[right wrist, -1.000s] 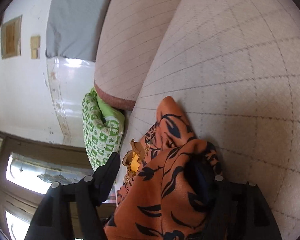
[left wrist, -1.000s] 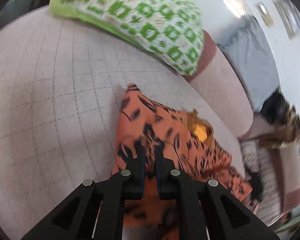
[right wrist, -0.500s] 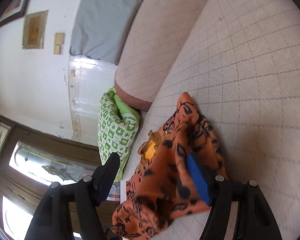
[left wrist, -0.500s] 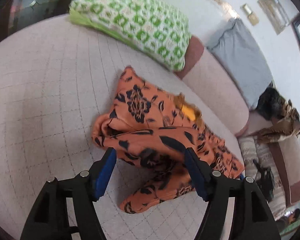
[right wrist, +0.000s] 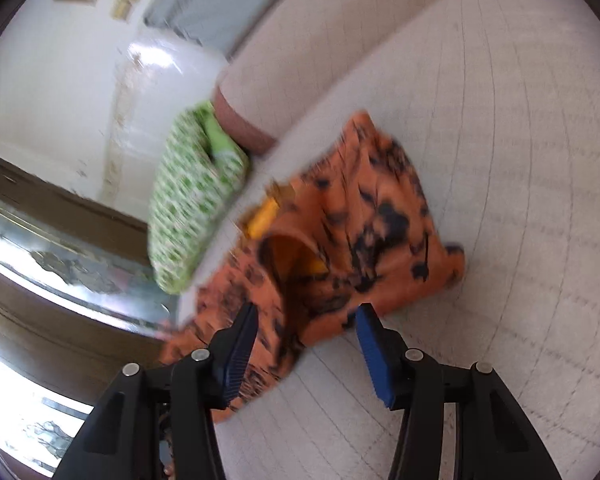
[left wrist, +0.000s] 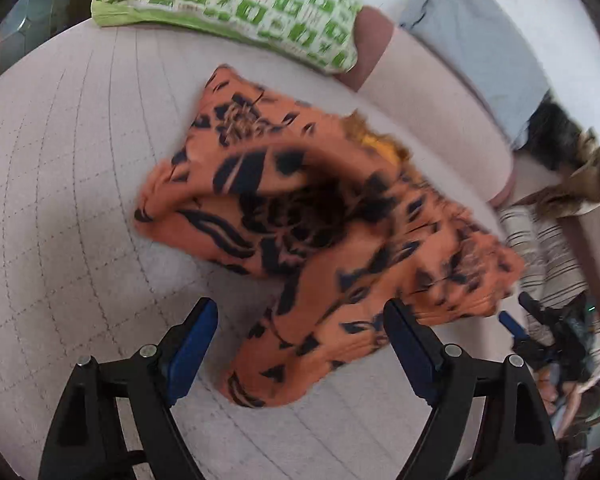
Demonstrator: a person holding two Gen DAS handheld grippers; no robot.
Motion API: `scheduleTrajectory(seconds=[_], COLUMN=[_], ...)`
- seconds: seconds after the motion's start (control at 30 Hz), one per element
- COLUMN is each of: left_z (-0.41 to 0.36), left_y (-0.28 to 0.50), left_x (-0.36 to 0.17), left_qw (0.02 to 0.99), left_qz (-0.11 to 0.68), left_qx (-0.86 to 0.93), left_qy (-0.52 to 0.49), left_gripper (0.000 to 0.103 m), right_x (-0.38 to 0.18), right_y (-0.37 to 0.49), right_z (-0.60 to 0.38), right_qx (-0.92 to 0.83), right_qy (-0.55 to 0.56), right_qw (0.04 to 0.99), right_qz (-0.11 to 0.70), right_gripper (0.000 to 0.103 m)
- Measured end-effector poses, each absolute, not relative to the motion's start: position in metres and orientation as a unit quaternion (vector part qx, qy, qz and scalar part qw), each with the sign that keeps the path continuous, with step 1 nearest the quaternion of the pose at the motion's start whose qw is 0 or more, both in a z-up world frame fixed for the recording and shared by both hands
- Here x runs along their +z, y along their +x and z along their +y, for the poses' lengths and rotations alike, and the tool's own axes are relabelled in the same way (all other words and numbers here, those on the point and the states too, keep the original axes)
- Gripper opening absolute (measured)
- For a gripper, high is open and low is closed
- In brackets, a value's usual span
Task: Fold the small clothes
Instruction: 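Grasp the blouse hem with both grippers and lift it toward the collar, then lay the hem over the collar with both grippers and release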
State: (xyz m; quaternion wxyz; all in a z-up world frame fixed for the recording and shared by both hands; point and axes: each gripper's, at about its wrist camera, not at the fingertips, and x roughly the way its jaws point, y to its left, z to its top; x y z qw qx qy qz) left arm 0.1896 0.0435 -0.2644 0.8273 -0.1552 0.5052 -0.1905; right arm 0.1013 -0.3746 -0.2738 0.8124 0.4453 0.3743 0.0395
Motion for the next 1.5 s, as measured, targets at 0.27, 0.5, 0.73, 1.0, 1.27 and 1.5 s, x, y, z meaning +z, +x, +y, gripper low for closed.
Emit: scheduleTrajectory(seconds=[0.27, 0.5, 0.73, 1.0, 1.27, 1.5], left_z=[0.023, 0.034, 0.058, 0.064, 0.112, 0.116], left_y=[0.202, 0.229, 0.327, 0.423, 0.349, 0.263], left_x=[-0.264, -0.227, -0.186, -0.240, -0.230, -0.176], left_qw=[0.818, 0.779, 0.800, 0.795, 0.814, 0.886], left_qz=[0.508, 0.481, 0.443, 0.502, 0.398, 0.350], left_qx=[-0.245, -0.345, -0.298, -0.164, -0.117, -0.059], left_qy=[-0.112, -0.206, -0.274, -0.297, -0.406, -0.299], left_gripper=[0.010, 0.010, 0.010, 0.010, 0.065, 0.074], right_x=[-0.294, -0.277, -0.234, -0.264, -0.235, -0.251], right_y=[0.131, 0.156, 0.202, 0.257, 0.225, 0.216], right_z=[-0.344, -0.309, -0.320, -0.369, -0.349, -0.265], right_qx=[0.052, 0.123, 0.175, 0.102, 0.131, 0.208], right_qy=[0.386, 0.336, 0.355, 0.437, 0.346, 0.273], right_qw=[0.799, 0.808, 0.852, 0.841, 0.871, 0.838], right_qz=[0.457, 0.468, 0.342, 0.301, 0.325, 0.425], right_gripper=[0.052, 0.045, 0.045, 0.052, 0.053, 0.053])
